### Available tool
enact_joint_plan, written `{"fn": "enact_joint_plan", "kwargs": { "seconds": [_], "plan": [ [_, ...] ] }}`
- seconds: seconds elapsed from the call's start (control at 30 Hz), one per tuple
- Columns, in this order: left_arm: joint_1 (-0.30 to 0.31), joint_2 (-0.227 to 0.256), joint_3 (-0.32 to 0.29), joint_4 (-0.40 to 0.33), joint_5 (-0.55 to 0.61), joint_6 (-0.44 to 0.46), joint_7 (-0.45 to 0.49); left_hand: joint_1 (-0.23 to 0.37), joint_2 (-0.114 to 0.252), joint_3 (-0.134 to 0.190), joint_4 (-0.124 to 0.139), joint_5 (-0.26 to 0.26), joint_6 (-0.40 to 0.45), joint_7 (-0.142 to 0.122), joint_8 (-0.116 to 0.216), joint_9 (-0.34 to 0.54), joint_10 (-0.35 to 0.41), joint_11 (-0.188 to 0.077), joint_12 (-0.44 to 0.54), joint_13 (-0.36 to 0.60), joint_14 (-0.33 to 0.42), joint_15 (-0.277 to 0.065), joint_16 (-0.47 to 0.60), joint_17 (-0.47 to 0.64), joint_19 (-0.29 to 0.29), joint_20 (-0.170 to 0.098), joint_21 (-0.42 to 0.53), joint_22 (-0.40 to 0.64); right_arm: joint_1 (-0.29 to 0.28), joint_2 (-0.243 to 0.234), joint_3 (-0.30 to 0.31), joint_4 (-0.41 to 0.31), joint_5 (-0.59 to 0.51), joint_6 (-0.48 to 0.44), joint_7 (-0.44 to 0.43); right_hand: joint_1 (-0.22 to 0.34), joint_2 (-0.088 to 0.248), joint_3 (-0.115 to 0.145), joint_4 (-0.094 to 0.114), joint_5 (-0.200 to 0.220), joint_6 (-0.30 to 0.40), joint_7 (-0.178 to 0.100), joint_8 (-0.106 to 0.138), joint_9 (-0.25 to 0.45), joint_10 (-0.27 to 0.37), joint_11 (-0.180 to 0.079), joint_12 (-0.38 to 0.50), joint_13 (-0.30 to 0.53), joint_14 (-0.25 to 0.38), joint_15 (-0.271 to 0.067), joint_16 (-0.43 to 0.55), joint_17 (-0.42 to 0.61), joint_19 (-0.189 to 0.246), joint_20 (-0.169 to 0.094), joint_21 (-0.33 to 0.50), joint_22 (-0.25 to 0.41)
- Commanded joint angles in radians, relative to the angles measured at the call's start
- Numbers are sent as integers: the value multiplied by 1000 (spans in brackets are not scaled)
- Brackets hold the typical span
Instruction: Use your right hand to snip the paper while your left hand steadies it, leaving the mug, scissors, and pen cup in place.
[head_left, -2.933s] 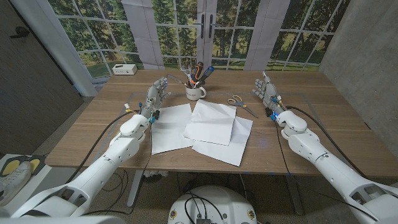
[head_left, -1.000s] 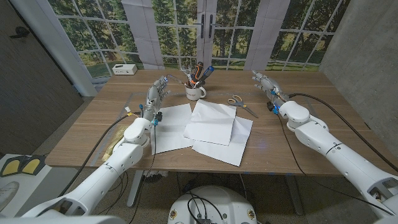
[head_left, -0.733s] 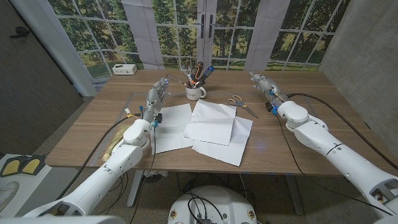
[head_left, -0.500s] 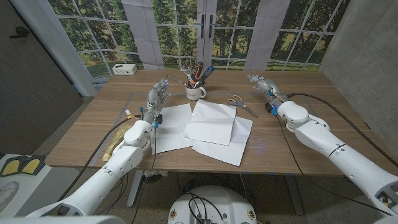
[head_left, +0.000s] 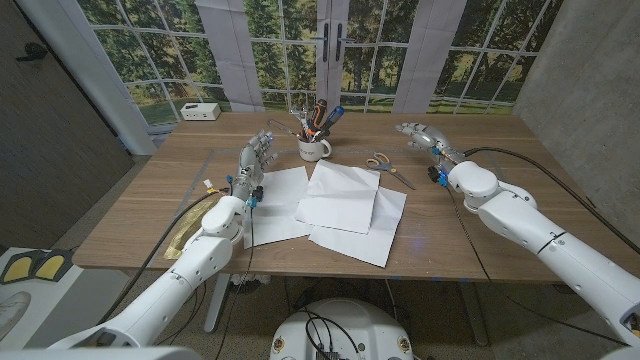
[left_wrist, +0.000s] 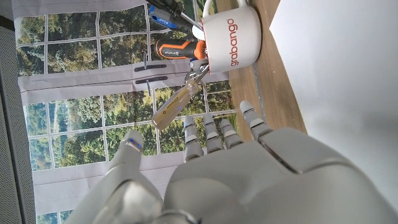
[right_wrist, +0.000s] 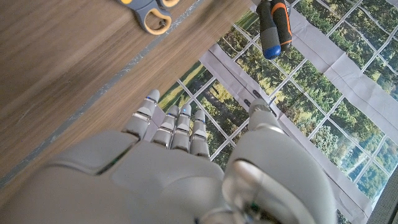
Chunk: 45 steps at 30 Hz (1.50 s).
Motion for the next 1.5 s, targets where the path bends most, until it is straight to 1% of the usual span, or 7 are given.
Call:
{"fn": "enact_joint_plan", "kwargs": {
  "seconds": [0.03, 0.2, 0.33, 0.63, 0.73, 0.97, 1.5],
  "plan": [
    [-5, 7, 8, 11, 10, 0, -13, 11, 1, -7, 2, 5, 14, -3, -5, 4, 19, -1, -3, 1, 16, -10, 2, 3, 11, 0, -3, 5, -14, -13, -13, -46, -50, -41, -38, 21, -1, 3, -3, -2, 15, 6, 2, 3, 17, 5, 5, 4, 37, -2, 17, 10, 36, -4, 13, 6],
    [-6, 7, 9, 11, 5, 8, -16, 13, 1, -9, 1, 5, 33, -7, -8, 4, 50, 2, 2, 1, 40, -16, 6, 3, 23, 0, -10, 5, -15, -10, -21, -54, -68, -62, -53, 20, -2, -2, 3, -2, -4, -3, -11, 3, 27, -1, 7, 6, 57, -11, 27, 17, 62, -5, 18, 6],
    [-8, 6, 11, 14, 9, 6, -17, 13, 1, -10, 1, 5, 39, -5, -9, 3, 56, 3, 1, 1, 43, -14, 6, 3, 26, 0, -13, 5, -20, -8, -26, -62, -89, -74, -71, 23, 0, -4, 7, -1, -25, 17, -25, 3, 36, 3, 8, 10, 81, -14, 42, 29, 97, -9, 26, 8],
    [-4, 1, 12, 7, 11, 8, -2, 12, 1, -13, 3, 4, 25, -11, -30, 2, 53, 0, -10, 1, 59, -15, 5, 4, 31, 1, -28, 6, -26, -17, -47, -109, -163, -156, -125, 29, -5, -8, 5, -1, -52, 22, -38, 4, 61, -1, 18, 17, 93, -17, 52, 38, 102, -2, 23, 9],
    [-6, 8, 12, 4, 12, 16, -5, 14, 3, -15, 2, 5, -25, -17, -63, 2, 28, -1, -30, 1, 48, -17, -5, 5, 38, -1, -41, 6, -32, -17, -52, -127, -193, -187, -153, 30, -6, -9, 6, -1, -49, 18, -37, 4, 67, -7, 20, 21, 91, -19, 53, 41, 95, 8, 18, 10],
    [-13, 4, 14, 17, 12, 16, -8, 16, 4, -16, 2, 5, 0, -12, -60, 2, 31, 1, -33, 2, 52, -12, -5, 4, 40, -1, -48, 6, -30, -33, -58, -146, -205, -223, -129, 29, -7, -17, 12, -1, 6, -9, -17, 7, 82, -15, 31, 40, 102, -34, 66, 56, 95, 14, 13, 12],
    [-12, 10, 18, 15, 13, 20, -16, 17, 5, -17, 2, 5, 16, -11, -64, 2, 39, 1, -37, 2, 58, -11, -6, 4, 43, -2, -59, 6, -13, -28, -95, -158, -276, -286, -139, 58, -8, -15, 1, 2, -1, 9, -24, 8, 104, -10, 45, 65, 108, -41, 81, 74, 131, -6, 21, 13]
  ]
}}
